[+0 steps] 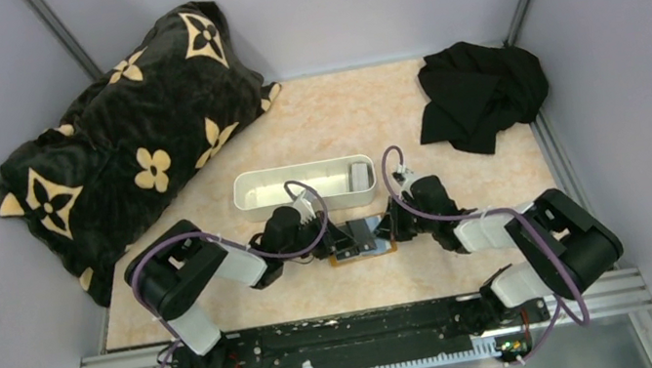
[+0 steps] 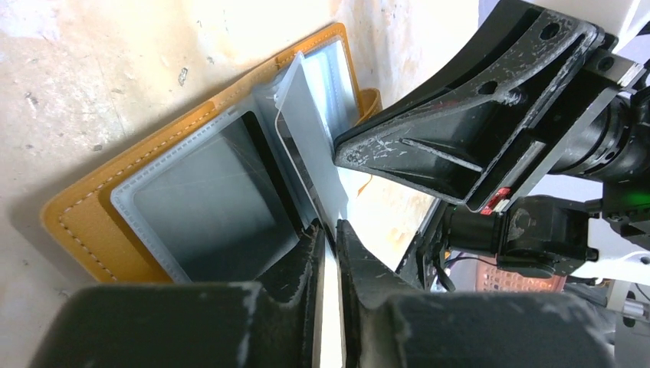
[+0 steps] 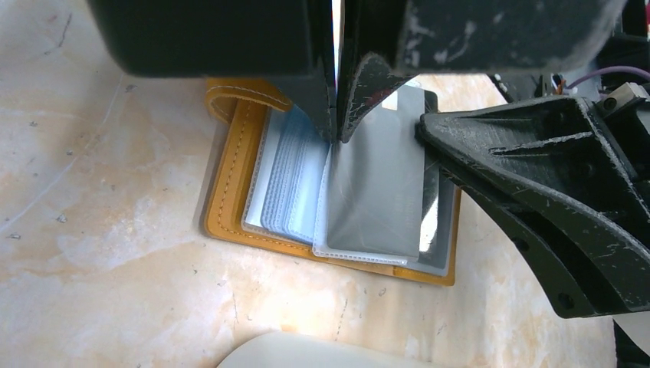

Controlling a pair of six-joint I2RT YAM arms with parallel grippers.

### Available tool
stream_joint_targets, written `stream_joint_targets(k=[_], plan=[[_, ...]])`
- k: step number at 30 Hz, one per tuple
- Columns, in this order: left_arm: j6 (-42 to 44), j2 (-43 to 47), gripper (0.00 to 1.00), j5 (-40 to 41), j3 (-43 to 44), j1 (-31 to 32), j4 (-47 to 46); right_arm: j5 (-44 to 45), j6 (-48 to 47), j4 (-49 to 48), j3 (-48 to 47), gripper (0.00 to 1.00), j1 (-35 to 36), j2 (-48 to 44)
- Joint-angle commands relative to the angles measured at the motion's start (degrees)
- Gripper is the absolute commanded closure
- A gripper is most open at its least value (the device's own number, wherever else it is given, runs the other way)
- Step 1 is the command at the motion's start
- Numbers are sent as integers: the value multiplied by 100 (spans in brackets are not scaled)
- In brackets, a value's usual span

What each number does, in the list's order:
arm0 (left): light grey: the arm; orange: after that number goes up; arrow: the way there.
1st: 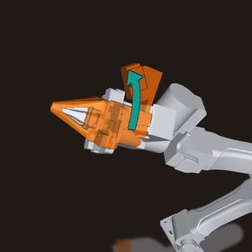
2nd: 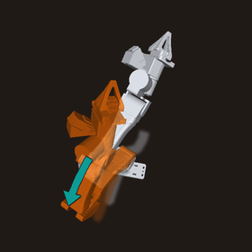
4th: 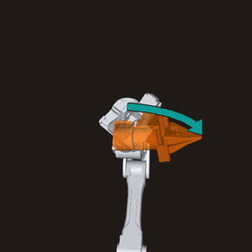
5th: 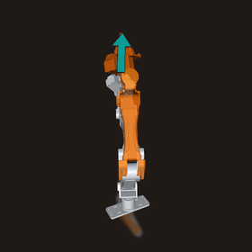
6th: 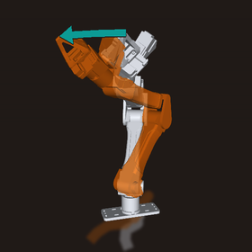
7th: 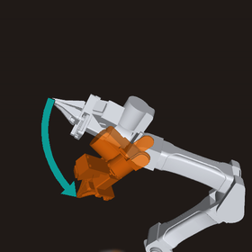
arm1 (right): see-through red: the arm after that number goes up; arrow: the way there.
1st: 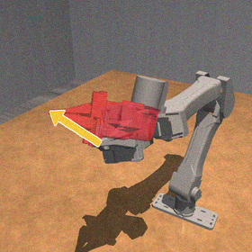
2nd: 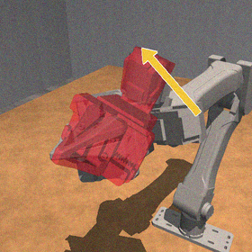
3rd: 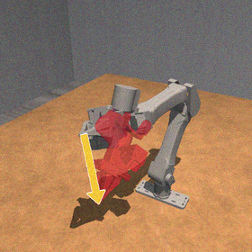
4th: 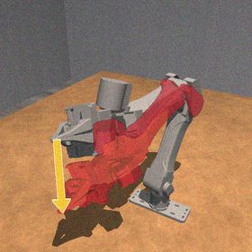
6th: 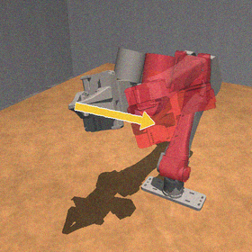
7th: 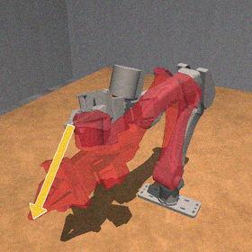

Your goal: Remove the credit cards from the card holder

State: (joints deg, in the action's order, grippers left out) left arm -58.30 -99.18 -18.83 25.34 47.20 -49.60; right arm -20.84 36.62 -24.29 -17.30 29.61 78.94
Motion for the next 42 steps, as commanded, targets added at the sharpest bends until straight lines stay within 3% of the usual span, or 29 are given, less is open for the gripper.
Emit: stream_joint_targets(k=[1, 6, 27, 37, 42], plan=[[8, 124, 87, 18, -39, -18, -263, 331, -219, 681, 149, 100, 10, 330], [11, 118, 100, 11, -28, -18, -252, 336, -208, 647, 148, 100, 10, 381], [387, 1145, 100, 2, -407, -279, 607, 375, -223, 658, 86, 100, 10, 536], [1320, 3176, 100, 538, -339, -290, 3236, 316, -253, 706, 19, 100, 10, 485], [1693, 3196, 100, 610, 417, -290, 4241, 214, -358, 848, -152, 100, 10, 422]])
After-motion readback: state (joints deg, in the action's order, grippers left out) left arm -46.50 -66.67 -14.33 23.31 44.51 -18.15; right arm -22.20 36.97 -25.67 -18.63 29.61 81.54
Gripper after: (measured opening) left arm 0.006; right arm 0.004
